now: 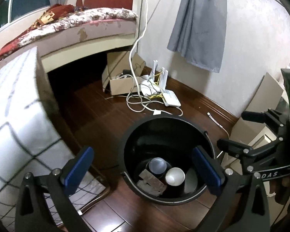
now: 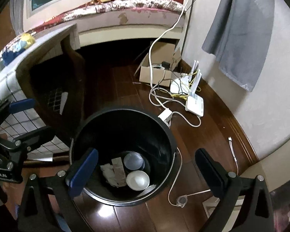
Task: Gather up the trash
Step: 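Open both tools to drop the paper cup and tissue into the bin, then move both tools back toward the table items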
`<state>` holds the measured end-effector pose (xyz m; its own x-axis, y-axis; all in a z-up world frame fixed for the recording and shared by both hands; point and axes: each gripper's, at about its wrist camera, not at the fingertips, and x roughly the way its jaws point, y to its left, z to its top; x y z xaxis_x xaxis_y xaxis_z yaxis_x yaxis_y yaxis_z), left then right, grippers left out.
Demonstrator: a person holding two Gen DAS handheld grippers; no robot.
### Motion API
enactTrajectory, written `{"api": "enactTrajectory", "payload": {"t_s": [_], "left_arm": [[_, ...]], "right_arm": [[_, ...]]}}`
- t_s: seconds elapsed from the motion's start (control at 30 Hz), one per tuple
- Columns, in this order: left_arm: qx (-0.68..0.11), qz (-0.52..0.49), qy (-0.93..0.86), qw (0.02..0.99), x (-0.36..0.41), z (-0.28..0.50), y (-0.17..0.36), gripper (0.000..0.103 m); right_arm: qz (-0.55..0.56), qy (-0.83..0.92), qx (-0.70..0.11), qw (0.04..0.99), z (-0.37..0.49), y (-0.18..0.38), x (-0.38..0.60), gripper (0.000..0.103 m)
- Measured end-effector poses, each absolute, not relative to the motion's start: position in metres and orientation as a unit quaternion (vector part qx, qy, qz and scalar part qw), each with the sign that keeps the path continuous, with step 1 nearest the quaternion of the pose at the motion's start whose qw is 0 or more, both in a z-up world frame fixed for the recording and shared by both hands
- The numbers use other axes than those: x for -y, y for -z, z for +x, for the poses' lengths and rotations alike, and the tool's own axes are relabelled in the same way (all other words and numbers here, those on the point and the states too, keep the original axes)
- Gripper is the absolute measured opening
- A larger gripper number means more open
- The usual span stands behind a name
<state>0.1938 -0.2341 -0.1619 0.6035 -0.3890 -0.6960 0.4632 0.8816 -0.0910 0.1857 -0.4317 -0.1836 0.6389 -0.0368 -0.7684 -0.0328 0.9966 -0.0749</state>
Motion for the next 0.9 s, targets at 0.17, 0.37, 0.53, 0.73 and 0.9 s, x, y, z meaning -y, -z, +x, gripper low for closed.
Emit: {"api": "enactTrajectory", "payload": {"t_s": [0.17, 0.37, 0.53, 0.73, 0.9], "left_arm": [[-0.364, 0.052, 0.226, 0.902, 0.221, 0.179, 0.144, 0.102], [-0.352, 0.04, 0.195, 0.915, 0.19, 0.17, 0.12, 0.102], [-0.336, 0.03, 0.17, 0.926, 0.165, 0.167, 0.105, 0.102], [-0.324, 0.02, 0.141, 0.935, 0.136, 0.165, 0.093, 0.102], [-0.315, 0.013, 0.113, 0.942, 0.111, 0.165, 0.087, 0.102]], "right_arm": [[-0.045, 0.003, -0.407, 0.912, 0.175, 0.164, 0.418, 0.102], [-0.049, 0.017, -0.381, 0.923, 0.161, 0.137, 0.402, 0.102], [-0.06, 0.027, -0.362, 0.93, 0.157, 0.118, 0.384, 0.102], [-0.058, 0.005, -0.341, 0.938, 0.161, 0.102, 0.356, 0.102], [-0.06, -0.022, -0.334, 0.94, 0.167, 0.097, 0.329, 0.102]]}}
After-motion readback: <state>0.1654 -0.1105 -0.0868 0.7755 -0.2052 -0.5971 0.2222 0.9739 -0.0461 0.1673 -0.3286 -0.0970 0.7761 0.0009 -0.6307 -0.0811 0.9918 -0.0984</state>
